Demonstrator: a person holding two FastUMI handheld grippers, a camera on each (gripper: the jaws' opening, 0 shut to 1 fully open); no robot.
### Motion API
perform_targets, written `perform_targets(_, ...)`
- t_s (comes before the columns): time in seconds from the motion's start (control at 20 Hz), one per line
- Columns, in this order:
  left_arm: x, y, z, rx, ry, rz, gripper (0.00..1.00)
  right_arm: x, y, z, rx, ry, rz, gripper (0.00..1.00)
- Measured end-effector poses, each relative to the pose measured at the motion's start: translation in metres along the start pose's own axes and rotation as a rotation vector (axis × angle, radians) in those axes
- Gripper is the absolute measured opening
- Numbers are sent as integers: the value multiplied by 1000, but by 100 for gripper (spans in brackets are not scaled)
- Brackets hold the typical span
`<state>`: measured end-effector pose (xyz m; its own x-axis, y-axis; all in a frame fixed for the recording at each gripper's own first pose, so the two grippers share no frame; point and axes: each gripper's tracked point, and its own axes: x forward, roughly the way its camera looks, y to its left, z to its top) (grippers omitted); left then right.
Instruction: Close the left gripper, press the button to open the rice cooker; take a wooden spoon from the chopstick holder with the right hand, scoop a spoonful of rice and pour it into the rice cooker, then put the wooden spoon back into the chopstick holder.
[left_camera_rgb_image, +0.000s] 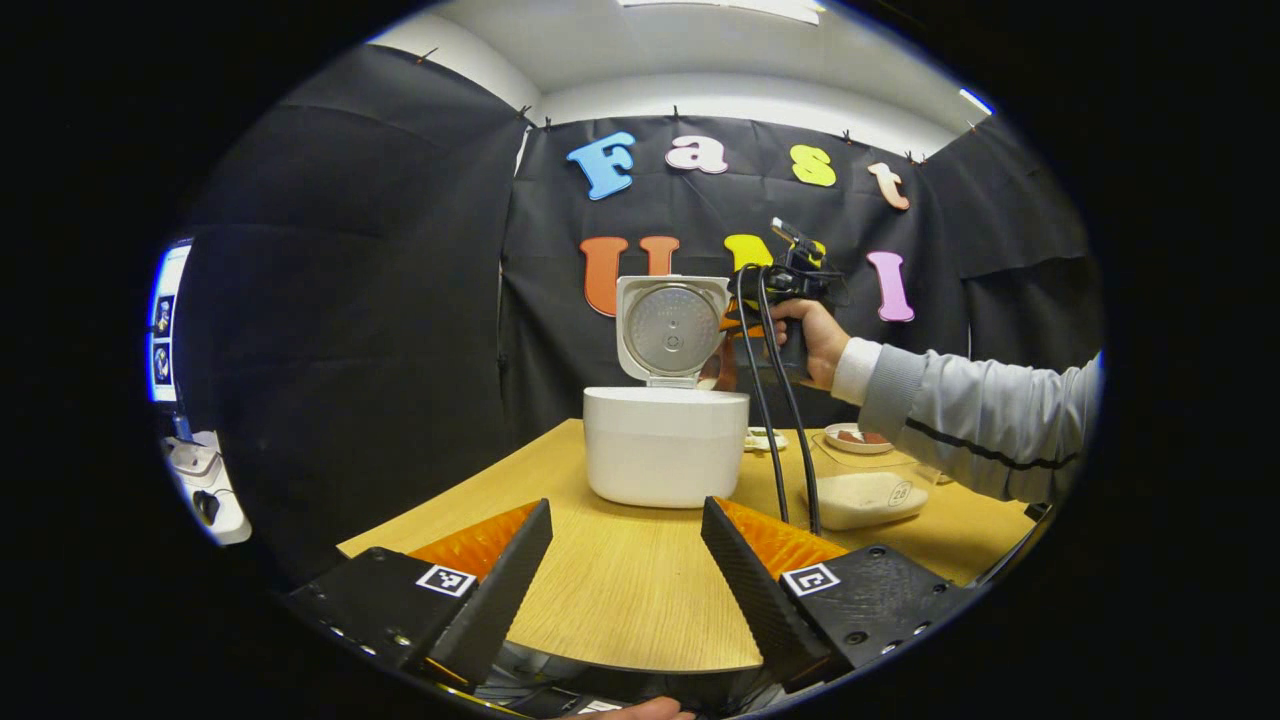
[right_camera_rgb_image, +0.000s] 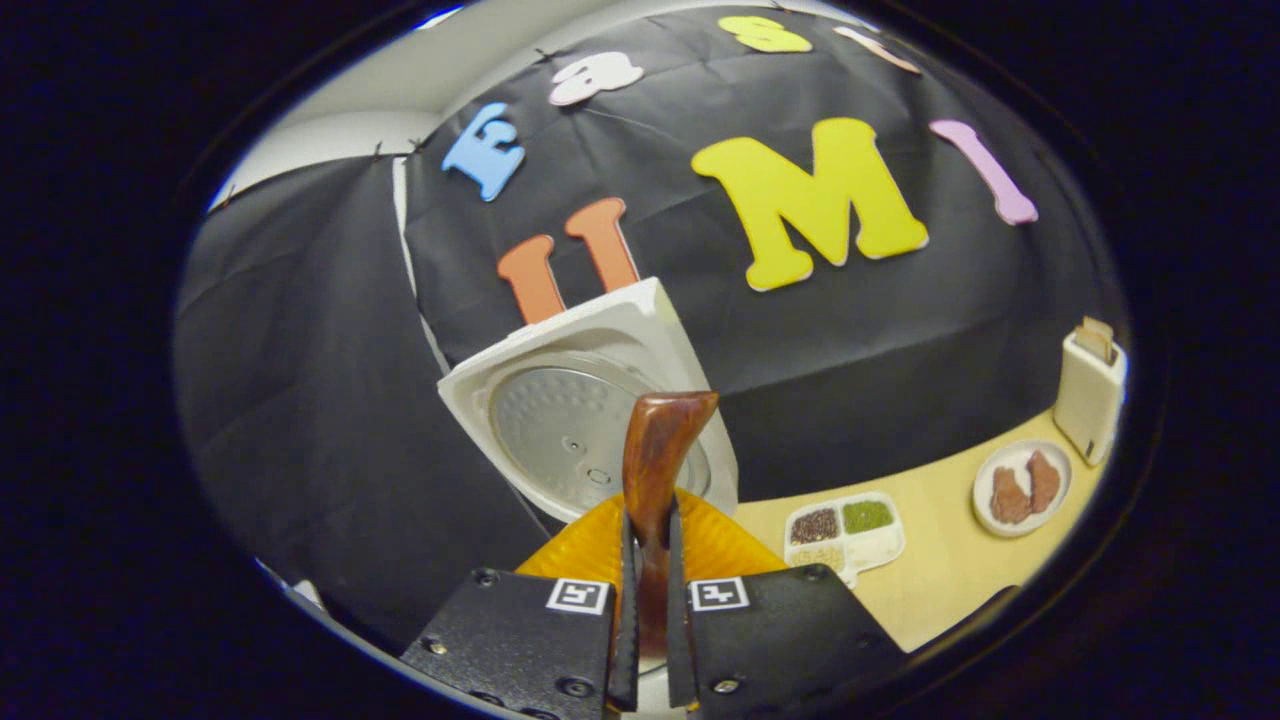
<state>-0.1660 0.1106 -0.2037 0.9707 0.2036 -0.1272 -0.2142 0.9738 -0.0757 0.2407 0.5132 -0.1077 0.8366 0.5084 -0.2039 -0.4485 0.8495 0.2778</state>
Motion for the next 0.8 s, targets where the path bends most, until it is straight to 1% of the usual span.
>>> perform_targets(0.1,2,-1,-1,7,8,12,96,-1,17,3,-144,-33,19,16)
perform_targets(0.2,2,-4,1,-4,0,1,96,-3,33,0,-264,-51,48,17)
perform_targets(0.3,1,-7,1,-25,-4,-7,96,-8,49,-3,-416,-74,65,16)
perform_targets(0.35,1,-4,2,-31,-7,7,96,-11,59,-5,-512,-83,76,16)
perform_targets(0.4,2,2,5,-25,-14,38,96,-13,67,-10,-590,-91,83,16)
perform_targets(0.45,2,7,9,-15,-23,68,96,-16,72,-12,-641,-105,79,17)
perform_targets(0.55,0,4,16,-22,-38,77,96,-23,78,-12,-652,-122,80,17)
perform_targets(0.65,-2,-7,19,-42,-46,51,94,-29,72,-5,-624,-125,83,17)
perform_targets(0.7,-2,-11,21,-49,-45,42,94,-25,66,-5,-611,-127,72,17)
perform_targets(0.8,-5,-13,24,-56,-45,42,94,-26,57,-3,-584,-135,61,17)
